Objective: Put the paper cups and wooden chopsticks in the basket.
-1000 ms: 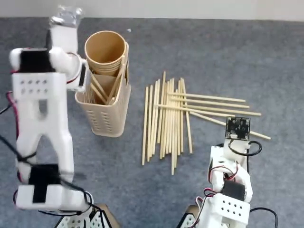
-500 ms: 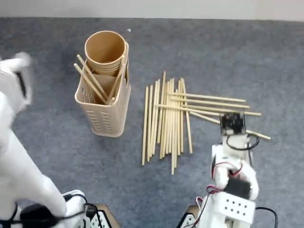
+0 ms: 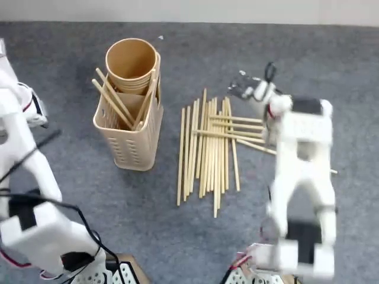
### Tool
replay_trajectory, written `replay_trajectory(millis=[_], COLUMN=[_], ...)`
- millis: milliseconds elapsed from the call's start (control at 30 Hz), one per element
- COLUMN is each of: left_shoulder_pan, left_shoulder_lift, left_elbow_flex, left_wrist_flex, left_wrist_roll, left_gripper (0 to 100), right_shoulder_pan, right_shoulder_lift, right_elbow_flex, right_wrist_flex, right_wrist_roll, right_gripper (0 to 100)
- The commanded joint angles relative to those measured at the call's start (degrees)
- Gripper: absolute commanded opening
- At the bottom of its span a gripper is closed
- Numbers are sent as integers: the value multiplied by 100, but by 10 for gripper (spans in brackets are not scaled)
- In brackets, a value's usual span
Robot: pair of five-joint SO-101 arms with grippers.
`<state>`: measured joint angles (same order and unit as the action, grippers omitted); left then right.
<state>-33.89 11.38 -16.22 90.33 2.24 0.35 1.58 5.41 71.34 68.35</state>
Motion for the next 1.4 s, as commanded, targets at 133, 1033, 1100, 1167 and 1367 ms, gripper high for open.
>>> replay_trajectory(millis=[133,1033,1100,1167,1367], left_shoulder_pan=[-251,-347,-338,-312,-224], left_shoulder_lift=[295,338,338,338,338], left_elbow_flex=[-57,-321,-330,-330,-312], left_wrist_flex=[-615,-571,-571,-571,-563], left_wrist_roll=[-378,-369,-360,-360,-360], left_gripper=[165,162,162,162,162], right_shoulder_pan=[22,110,-13,-233,-963], right_shoulder_lift=[1499,479,-163,-778,-2026], right_elbow_flex=[-462,-1701,-2167,-2633,-3837], right_wrist_flex=[-338,-549,-286,-198,-963], right_wrist_roll=[1231,-1574,-2180,-3033,-6725], right_gripper=[138,6,6,6,6])
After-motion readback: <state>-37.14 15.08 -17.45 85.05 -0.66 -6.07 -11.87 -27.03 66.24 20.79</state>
